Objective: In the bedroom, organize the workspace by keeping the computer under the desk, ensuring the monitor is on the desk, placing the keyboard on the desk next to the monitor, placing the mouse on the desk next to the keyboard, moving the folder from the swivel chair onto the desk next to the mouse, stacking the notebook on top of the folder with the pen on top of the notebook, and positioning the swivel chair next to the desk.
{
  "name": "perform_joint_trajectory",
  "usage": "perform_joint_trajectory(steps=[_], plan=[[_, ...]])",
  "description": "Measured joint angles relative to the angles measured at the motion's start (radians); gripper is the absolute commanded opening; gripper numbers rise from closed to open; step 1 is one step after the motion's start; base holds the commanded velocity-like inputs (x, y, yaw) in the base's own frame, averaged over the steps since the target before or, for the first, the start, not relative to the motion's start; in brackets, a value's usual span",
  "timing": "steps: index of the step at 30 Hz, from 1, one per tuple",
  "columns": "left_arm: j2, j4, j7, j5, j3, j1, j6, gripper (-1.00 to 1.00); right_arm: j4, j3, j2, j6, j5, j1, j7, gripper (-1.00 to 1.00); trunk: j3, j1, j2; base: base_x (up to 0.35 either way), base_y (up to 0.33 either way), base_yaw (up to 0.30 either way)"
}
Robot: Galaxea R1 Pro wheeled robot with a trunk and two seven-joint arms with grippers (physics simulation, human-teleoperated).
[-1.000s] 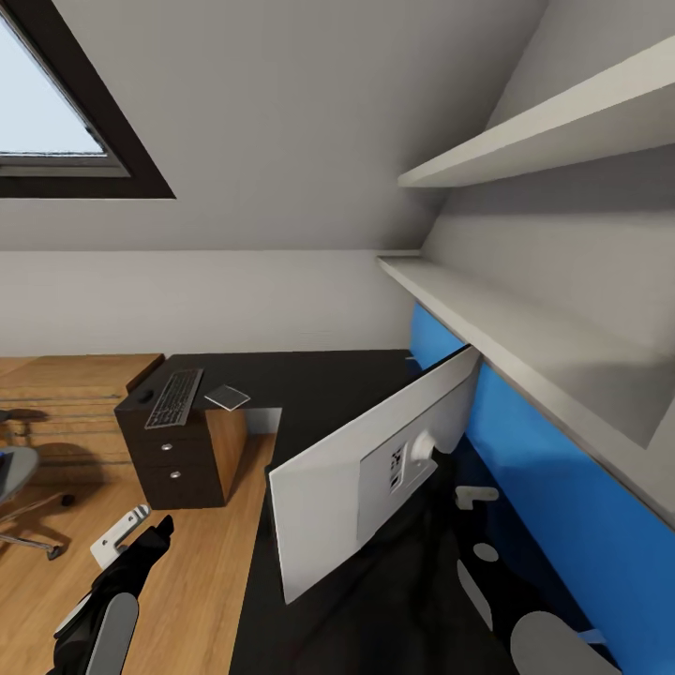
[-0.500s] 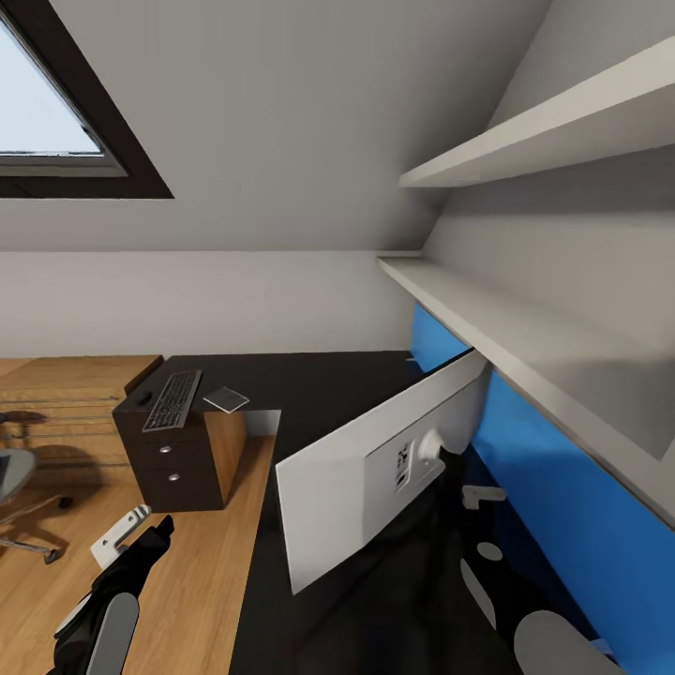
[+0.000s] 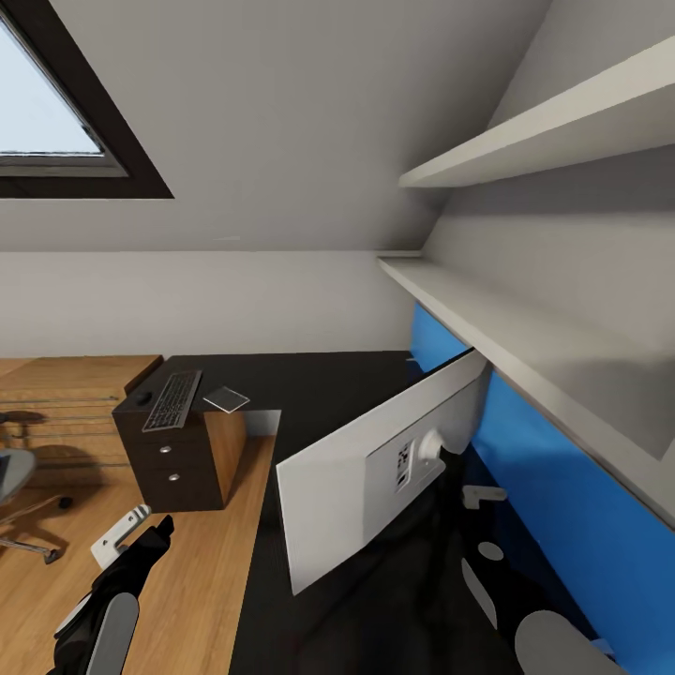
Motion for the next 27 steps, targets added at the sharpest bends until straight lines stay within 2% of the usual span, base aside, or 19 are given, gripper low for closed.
perform_joint_trajectory(steps=[2,17,27], plan=[[0.0,0.0,0.0,0.0,0.0,0.0,0.0,1.0,0.002,0.007,-0.001,-0.003,-0.012,0.0,-0.026,1.0,0.0,0.0,0.0,0.0,0.0,0.0],[0.0,0.0,-0.001,0.0,0.0,0.0,0.0,1.0,0.001,0.008,-0.001,-0.005,-0.011,0.0,-0.026,1.0,0.0,0.0,0.0,-0.006,0.0,0.0],[0.0,0.0,-0.001,0.001,0.0,0.0,0.0,1.0,0.002,0.01,0.0,-0.005,-0.012,0.0,-0.025,1.0,0.0,0.001,0.0,-0.259,0.051,0.0]])
